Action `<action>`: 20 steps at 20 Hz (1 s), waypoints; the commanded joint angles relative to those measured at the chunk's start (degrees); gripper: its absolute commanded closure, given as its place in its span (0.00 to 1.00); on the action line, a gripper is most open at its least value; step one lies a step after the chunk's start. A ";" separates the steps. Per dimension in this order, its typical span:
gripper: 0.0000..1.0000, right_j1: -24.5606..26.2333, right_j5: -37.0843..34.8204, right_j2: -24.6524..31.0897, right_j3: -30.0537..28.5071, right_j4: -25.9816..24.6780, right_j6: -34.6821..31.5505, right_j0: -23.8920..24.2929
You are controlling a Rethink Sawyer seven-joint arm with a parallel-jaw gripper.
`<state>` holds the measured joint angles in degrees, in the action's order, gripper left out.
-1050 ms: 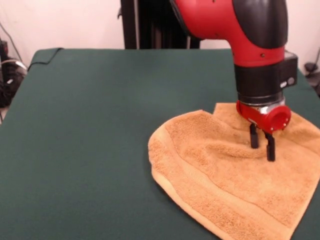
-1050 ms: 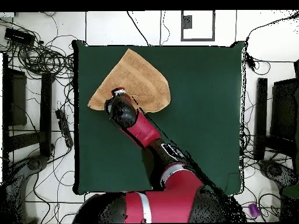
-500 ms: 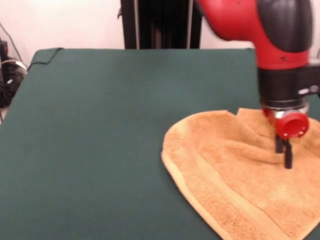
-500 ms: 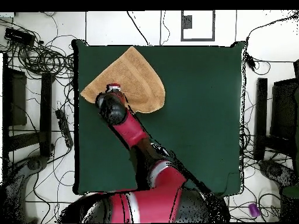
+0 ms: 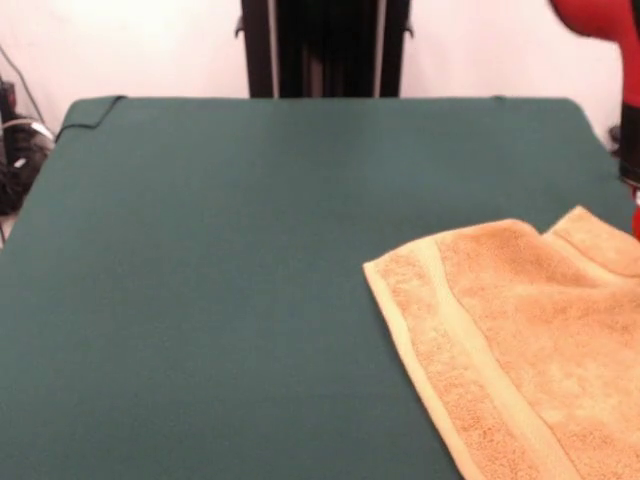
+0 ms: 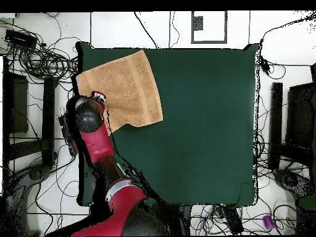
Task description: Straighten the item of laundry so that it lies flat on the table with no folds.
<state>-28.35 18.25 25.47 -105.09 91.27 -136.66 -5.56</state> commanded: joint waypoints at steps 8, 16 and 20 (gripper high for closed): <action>0.00 -10.70 22.88 26.40 -21.21 31.99 29.44 14.87; 0.00 -22.57 32.89 39.67 -29.32 50.04 53.62 26.25; 0.00 -22.27 28.32 43.04 -33.97 49.05 55.72 30.20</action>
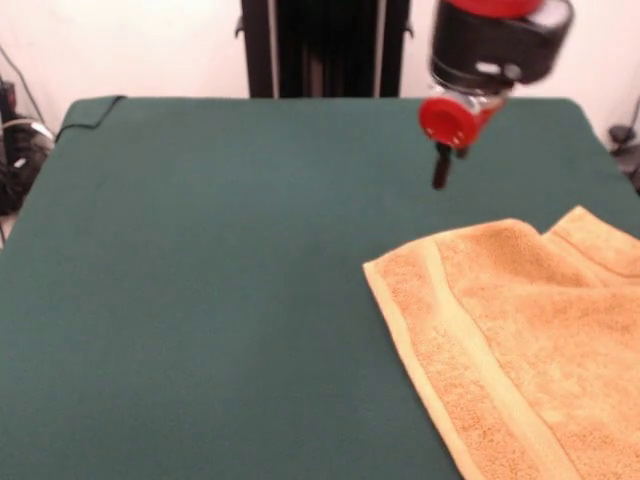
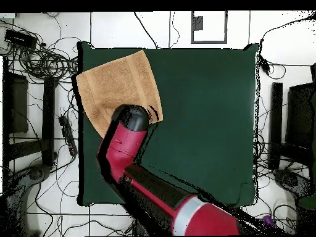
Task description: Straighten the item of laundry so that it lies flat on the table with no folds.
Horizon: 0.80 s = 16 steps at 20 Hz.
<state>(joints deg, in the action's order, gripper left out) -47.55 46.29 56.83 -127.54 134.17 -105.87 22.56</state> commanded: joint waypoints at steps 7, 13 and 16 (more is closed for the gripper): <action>0.00 2.46 -6.85 3.23 -12.53 -10.60 19.35 0.65; 0.00 10.82 -12.85 -7.68 -9.47 -34.76 12.20 -1.35; 0.00 14.40 -13.84 -12.13 -7.05 -45.77 6.91 -2.29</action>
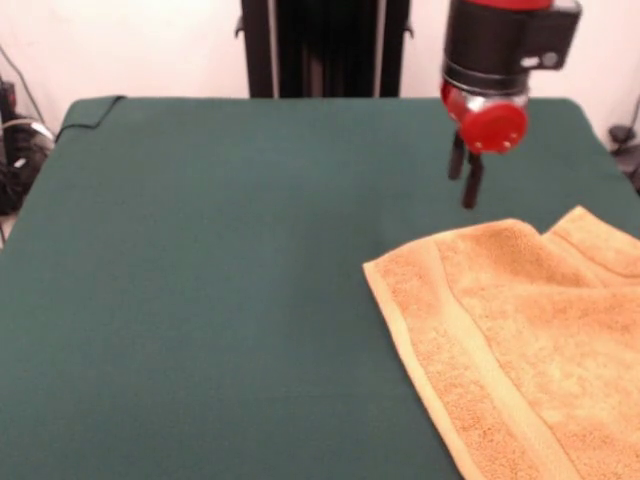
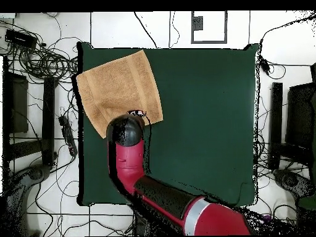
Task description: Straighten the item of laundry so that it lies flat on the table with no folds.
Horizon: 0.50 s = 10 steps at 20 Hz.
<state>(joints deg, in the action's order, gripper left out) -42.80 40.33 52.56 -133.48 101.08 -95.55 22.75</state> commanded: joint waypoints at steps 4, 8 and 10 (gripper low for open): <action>0.00 12.43 -7.81 -11.29 1.50 -19.37 -6.30 -3.50; 0.00 13.84 -8.39 -13.61 3.42 -21.76 -6.98 -4.69; 0.00 14.25 -8.74 -14.42 4.19 -22.01 -7.12 -5.25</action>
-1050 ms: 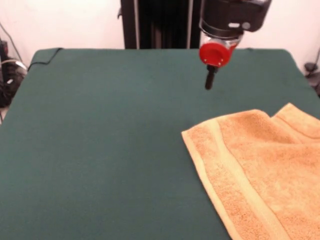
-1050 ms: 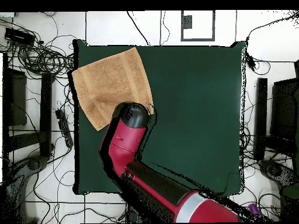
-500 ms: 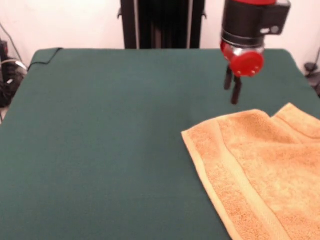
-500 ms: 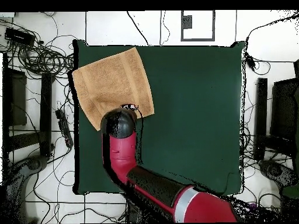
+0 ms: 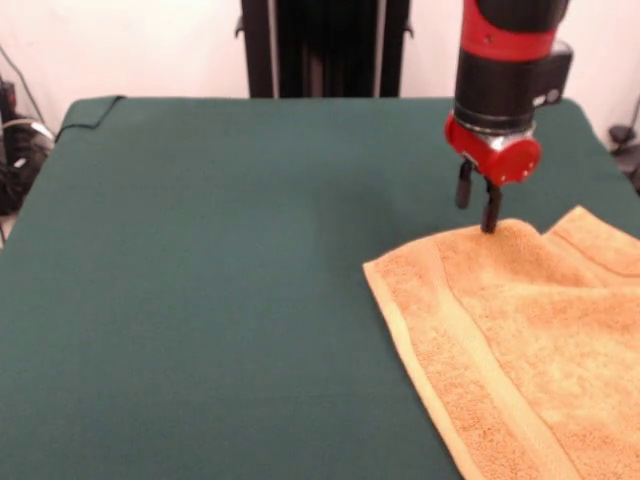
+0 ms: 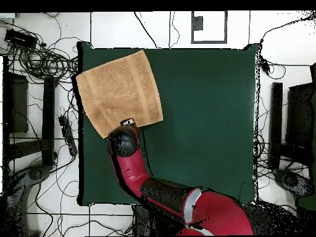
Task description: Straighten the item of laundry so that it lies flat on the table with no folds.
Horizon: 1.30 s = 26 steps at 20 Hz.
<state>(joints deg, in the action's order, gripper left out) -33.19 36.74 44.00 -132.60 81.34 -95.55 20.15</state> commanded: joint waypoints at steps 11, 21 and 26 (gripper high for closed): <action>0.00 9.50 -3.83 -8.54 10.11 1.27 -3.97 -5.74; 0.00 1.51 -3.74 -3.98 5.62 13.89 0.13 -6.43; 0.00 -8.09 -1.52 4.58 0.38 28.94 7.15 -3.75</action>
<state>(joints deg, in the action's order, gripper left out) -35.28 36.50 41.17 -130.41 98.53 -95.55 16.06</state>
